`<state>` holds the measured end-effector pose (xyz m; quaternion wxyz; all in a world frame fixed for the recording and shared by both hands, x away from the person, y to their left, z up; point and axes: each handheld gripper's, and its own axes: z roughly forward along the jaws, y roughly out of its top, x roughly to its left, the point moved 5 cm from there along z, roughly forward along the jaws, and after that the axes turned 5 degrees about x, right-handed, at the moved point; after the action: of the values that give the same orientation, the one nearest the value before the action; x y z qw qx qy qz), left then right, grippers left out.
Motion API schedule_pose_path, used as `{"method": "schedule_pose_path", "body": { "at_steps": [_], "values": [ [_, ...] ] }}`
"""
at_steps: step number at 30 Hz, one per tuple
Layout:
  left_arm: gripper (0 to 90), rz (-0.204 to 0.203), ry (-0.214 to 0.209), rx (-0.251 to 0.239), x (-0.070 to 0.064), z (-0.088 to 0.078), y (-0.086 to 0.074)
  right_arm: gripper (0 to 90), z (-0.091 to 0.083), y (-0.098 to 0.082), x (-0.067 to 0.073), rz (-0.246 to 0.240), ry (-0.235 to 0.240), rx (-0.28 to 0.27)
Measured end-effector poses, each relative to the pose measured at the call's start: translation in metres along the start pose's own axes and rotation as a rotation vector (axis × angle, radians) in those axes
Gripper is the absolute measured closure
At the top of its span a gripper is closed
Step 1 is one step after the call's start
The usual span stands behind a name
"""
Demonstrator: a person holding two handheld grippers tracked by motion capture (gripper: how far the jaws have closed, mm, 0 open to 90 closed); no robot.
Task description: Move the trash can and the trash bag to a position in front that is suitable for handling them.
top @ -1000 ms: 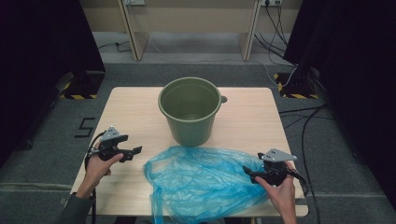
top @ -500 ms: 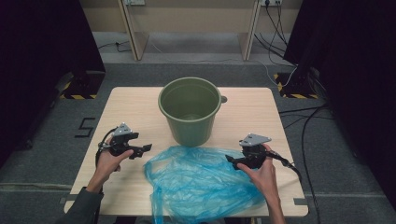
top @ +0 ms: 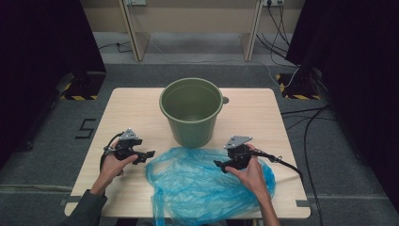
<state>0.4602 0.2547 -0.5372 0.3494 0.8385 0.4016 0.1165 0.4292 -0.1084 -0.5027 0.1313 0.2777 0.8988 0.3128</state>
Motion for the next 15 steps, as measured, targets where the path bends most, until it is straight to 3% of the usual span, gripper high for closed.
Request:
{"method": "schedule_pose_path", "body": {
  "at_steps": [1, 5, 8, 11, 14, 15],
  "values": [
    [14.8, 0.004, -0.005, 0.026, 0.001, 0.004, -0.003, 21.4, 0.007, -0.002, 0.003, -0.012, 0.015, 0.022],
    [14.8, 0.012, 0.012, 0.051, 0.005, 0.009, -0.010, 21.3, 0.018, -0.005, 0.006, -0.033, 0.033, 0.048],
    [14.6, 0.031, 0.039, 0.037, 0.009, 0.010, -0.013, 22.1, 0.024, -0.006, 0.009, -0.050, 0.056, 0.064],
    [14.6, 0.031, 0.056, 0.027, 0.013, 0.009, -0.015, 28.6, 0.030, -0.010, 0.012, -0.085, 0.075, 0.085],
    [14.3, 0.015, 0.072, -0.003, 0.016, 0.009, -0.017, 34.0, 0.034, -0.013, 0.012, -0.090, 0.060, 0.113],
    [14.2, -0.005, 0.087, -0.004, 0.019, 0.008, -0.018, 43.2, 0.035, -0.013, 0.011, -0.094, 0.058, 0.103]
  ]
}}
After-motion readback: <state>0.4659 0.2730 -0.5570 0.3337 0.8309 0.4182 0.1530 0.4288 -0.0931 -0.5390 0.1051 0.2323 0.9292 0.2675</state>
